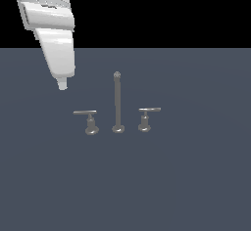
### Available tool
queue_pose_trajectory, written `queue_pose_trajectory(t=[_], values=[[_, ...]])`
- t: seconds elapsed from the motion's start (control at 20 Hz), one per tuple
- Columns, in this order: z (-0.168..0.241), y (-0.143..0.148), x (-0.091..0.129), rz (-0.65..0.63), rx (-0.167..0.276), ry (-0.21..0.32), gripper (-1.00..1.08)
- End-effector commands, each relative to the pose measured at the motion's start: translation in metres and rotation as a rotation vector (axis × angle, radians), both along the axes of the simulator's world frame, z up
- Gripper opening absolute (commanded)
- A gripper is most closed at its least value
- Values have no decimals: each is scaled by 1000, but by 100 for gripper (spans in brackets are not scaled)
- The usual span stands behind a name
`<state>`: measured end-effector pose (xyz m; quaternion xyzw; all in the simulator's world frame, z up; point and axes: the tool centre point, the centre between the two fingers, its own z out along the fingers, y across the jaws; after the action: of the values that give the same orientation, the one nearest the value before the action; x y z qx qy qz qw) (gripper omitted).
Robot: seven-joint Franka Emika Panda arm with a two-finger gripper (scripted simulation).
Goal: Turn on the faucet by rotating a designated handle.
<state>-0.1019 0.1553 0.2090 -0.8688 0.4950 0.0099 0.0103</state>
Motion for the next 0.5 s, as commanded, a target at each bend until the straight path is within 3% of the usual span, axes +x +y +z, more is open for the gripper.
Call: queue_pose_trajectory(t=[0.0,0.45], values=[[-10,3,9,-37,-1,-1,-100],[-46,7,41,-168,-10,-1,-100]])
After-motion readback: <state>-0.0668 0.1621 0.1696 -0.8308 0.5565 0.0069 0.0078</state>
